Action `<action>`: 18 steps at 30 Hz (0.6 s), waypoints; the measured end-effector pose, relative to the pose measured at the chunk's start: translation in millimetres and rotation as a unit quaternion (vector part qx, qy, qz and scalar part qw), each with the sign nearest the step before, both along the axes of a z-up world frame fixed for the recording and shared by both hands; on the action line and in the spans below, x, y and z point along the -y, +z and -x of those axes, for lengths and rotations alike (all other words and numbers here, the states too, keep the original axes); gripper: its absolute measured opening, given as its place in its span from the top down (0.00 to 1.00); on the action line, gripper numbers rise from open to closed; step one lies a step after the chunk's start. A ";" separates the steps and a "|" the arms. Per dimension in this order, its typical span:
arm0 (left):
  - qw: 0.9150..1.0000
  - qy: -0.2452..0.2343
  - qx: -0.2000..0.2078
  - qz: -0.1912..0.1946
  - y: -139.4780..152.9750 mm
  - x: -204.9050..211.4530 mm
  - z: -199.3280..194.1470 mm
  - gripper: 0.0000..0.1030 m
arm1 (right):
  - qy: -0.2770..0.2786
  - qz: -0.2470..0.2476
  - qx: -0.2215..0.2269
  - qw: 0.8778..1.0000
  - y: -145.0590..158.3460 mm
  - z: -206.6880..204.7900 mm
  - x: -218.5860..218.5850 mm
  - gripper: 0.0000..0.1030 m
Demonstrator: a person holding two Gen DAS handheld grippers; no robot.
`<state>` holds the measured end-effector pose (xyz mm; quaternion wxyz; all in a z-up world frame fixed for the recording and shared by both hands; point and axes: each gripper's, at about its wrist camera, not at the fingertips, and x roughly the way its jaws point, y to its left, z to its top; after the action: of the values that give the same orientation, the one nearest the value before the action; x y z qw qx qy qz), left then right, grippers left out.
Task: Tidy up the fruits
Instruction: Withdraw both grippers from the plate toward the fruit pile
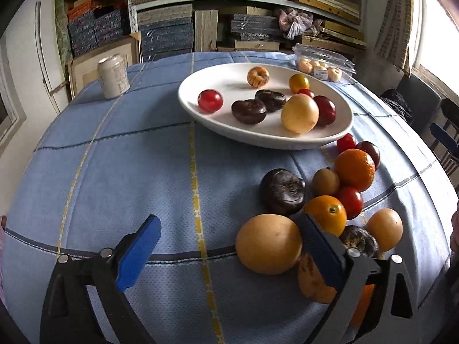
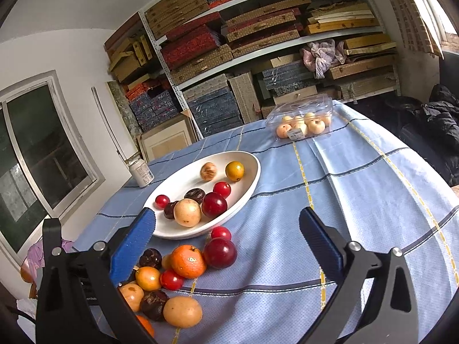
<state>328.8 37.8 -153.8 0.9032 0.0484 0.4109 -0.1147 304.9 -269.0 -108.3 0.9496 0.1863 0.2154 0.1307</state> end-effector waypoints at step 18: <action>0.997 0.022 0.045 -0.065 2.8 -12.2 13.3 0.05 | 0.003 -0.003 0.003 1.000 -0.1 1.1 -0.8 0.05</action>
<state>315.5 50.0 -151.0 0.9181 0.1034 0.3770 -0.0654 303.8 -268.3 -108.4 0.9492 0.1884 0.2129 0.1346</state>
